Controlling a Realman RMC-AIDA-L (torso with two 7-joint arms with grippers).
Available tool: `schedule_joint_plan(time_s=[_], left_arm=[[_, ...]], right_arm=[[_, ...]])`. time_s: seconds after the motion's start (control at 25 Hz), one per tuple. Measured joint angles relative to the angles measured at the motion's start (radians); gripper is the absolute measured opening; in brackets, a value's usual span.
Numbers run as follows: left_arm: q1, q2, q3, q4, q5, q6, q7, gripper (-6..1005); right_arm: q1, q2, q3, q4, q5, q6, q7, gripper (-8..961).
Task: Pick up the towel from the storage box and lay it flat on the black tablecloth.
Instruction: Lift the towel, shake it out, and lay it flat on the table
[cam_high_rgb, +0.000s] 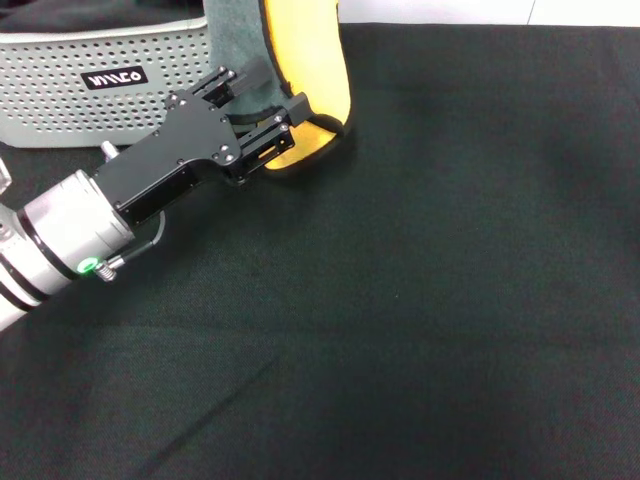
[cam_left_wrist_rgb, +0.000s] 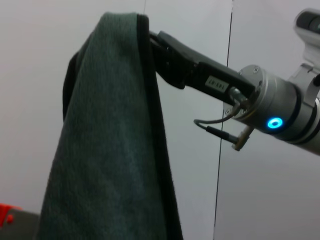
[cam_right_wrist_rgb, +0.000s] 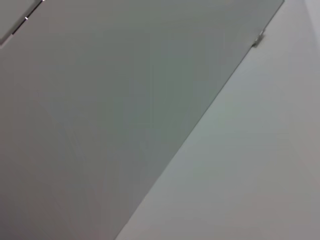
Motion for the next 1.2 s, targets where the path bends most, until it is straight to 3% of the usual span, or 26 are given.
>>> schedule_joint_plan(time_s=[0.6, 1.2], left_arm=[[0.017, -0.002, 0.000, 0.073, -0.068, -0.072, 0.104, 682], [0.038, 0.000, 0.000, 0.077, -0.100, -0.079, 0.119, 680]], right_arm=[[0.014, 0.000, -0.109, -0.022, 0.050, -0.048, -0.021, 10], [-0.014, 0.000, -0.113, -0.062, 0.104, -0.057, -0.060, 11]])
